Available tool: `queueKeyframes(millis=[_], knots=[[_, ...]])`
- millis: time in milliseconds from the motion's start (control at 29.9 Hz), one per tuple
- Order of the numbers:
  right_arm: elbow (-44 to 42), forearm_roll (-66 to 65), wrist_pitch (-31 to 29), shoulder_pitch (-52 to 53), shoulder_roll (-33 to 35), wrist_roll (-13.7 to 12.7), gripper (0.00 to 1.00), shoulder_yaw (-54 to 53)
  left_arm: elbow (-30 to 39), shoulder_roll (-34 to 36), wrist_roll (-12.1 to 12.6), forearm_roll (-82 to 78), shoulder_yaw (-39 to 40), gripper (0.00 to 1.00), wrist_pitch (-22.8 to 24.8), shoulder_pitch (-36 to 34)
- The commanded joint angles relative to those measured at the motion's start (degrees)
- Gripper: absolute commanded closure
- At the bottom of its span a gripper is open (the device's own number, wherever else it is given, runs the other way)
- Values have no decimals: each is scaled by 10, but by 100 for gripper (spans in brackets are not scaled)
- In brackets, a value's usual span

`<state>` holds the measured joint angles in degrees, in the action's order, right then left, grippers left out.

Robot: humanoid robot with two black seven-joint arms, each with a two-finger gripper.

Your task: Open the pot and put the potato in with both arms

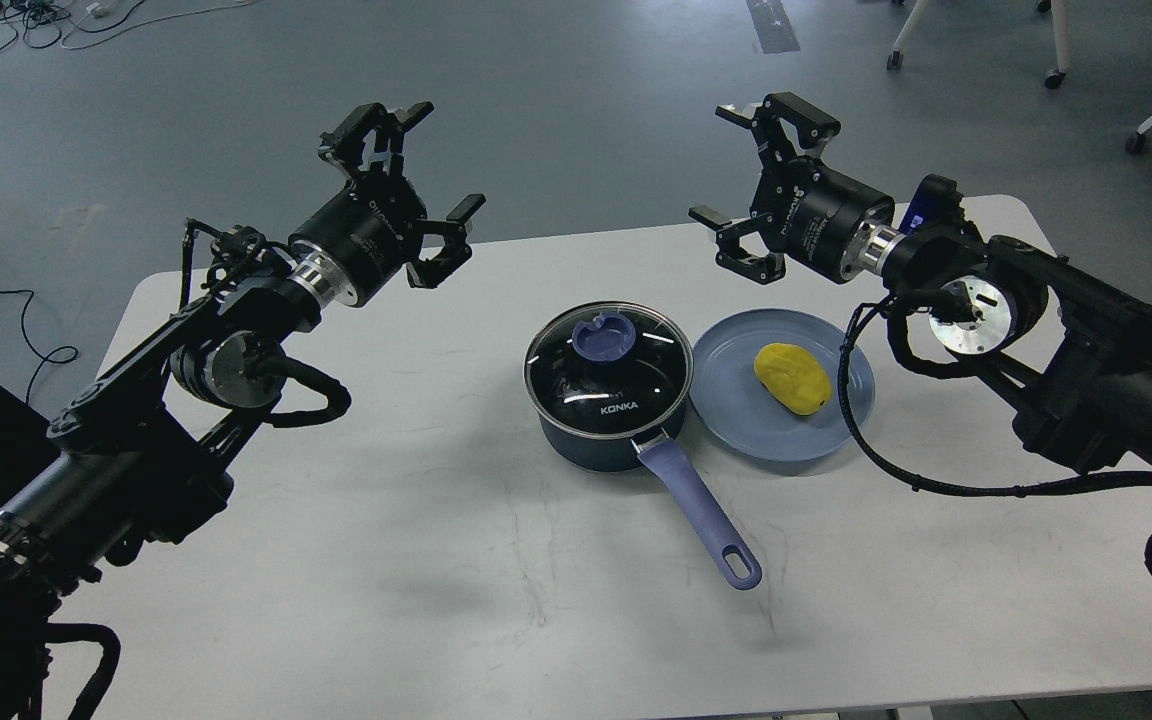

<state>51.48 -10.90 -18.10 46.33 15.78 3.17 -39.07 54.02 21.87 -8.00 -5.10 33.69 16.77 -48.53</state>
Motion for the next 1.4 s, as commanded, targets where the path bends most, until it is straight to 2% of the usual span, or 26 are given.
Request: queueKeyframes(millis=[0, 1370], knots=[[-1, 0, 1, 1, -2, -2, 0, 0, 0, 1, 0, 0, -1, 2, 0, 0], [3, -3, 10, 13, -8, -2, 0, 4, 16, 1, 2, -1, -2, 2, 7, 5]])
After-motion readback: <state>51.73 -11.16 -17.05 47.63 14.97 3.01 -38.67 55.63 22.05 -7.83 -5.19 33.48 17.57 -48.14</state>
